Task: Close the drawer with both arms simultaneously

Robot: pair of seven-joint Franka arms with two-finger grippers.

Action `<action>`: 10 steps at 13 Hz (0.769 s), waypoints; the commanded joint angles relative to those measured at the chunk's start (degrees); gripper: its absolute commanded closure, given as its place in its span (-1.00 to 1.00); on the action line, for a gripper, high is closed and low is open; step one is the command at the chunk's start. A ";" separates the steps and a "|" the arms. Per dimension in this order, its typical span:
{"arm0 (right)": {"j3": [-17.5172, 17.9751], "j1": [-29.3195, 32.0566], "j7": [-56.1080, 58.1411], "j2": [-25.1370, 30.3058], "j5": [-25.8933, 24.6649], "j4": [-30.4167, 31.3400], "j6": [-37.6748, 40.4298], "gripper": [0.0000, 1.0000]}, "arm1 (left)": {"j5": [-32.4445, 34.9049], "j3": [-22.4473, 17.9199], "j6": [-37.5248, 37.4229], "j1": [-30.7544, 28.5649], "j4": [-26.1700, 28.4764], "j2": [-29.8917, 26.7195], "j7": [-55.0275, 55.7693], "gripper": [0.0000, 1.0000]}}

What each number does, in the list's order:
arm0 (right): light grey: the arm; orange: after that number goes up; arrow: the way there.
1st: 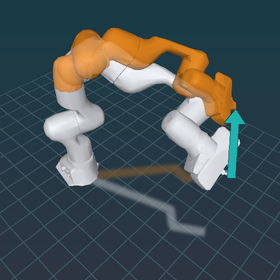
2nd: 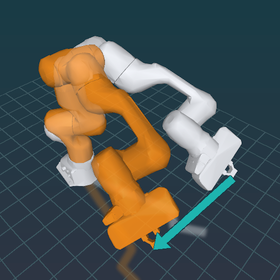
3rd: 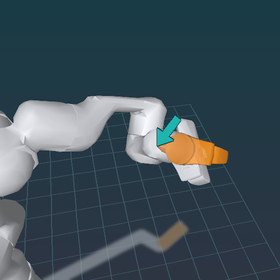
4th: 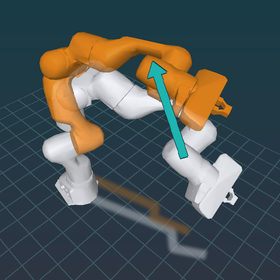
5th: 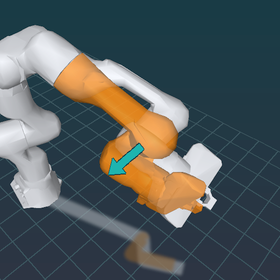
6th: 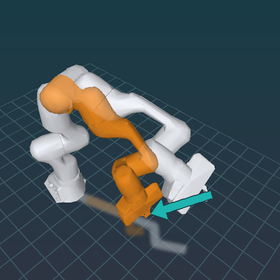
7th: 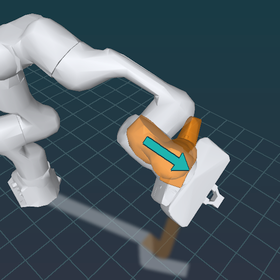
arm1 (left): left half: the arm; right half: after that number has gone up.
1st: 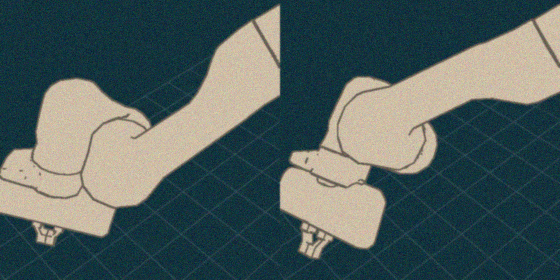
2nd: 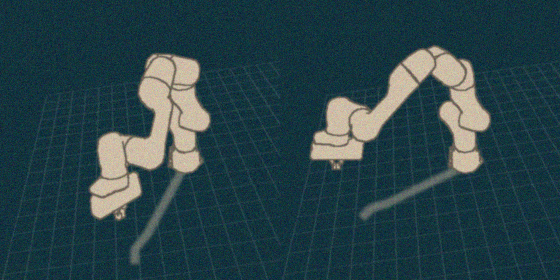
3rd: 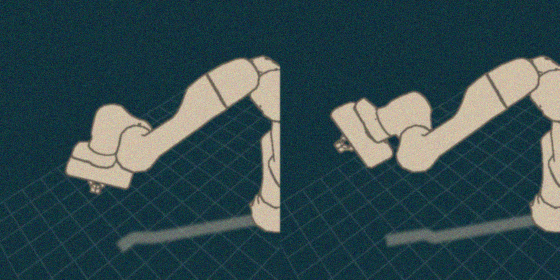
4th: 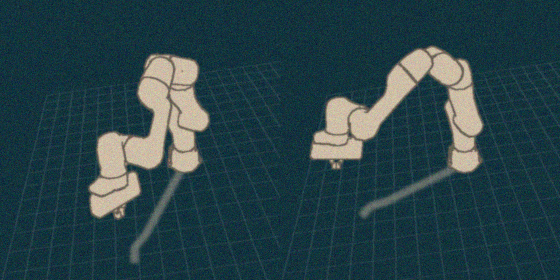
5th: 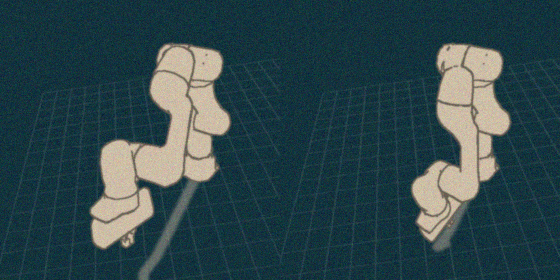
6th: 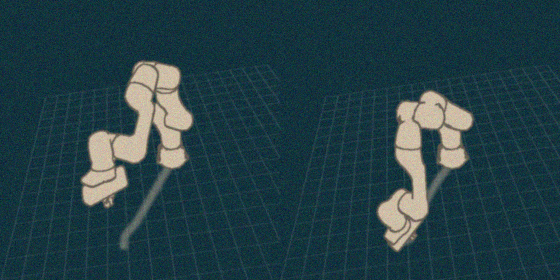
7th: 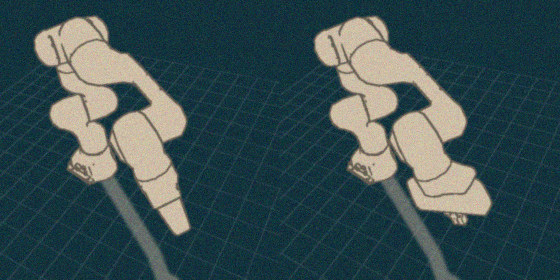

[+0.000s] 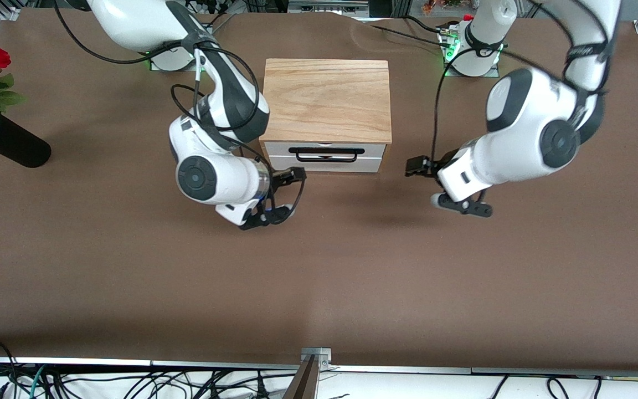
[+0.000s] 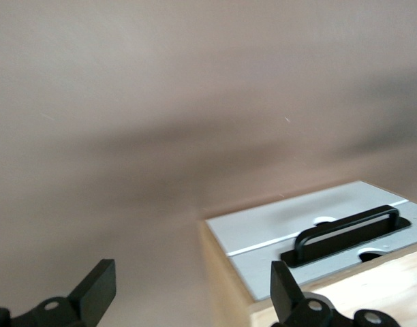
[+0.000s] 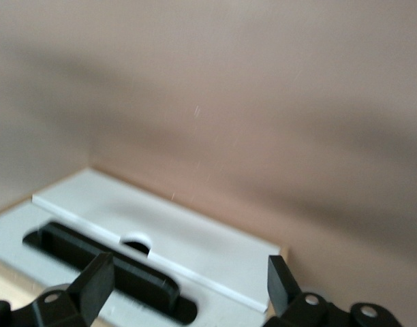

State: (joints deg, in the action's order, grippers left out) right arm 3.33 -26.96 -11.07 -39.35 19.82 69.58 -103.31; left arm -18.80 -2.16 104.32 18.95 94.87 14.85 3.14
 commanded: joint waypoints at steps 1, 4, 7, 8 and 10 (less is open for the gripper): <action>-3.75 -0.11 1.56 1.47 -2.24 -1.80 -1.89 -1.00 | 3.15 0.40 0.63 -4.69 3.65 -10.25 -0.33 -1.00; -10.52 0.76 7.54 1.47 -2.25 -4.01 -1.54 -1.00 | 5.26 0.31 -3.82 -8.22 5.93 -18.69 -0.06 -1.00; -13.42 4.01 7.46 2.34 -2.42 -4.54 0.12 -1.00 | 15.17 0.23 -11.83 -9.46 5.50 -22.49 0.20 -1.00; -15.78 4.19 7.20 2.78 -2.42 -4.63 1.78 -1.00 | 17.11 -0.21 -13.86 -9.46 5.06 -23.11 0.20 -1.00; -19.83 4.11 7.03 5.75 -2.60 -4.63 2.41 -1.00 | 20.37 -0.56 -18.16 -9.46 3.57 -23.64 0.20 -1.00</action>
State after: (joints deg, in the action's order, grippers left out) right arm -14.01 -22.50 -3.88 -37.29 17.97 65.00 -102.92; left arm -1.59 -2.77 88.80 9.62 98.61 -7.75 3.14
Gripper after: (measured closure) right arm 0.000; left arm 0.000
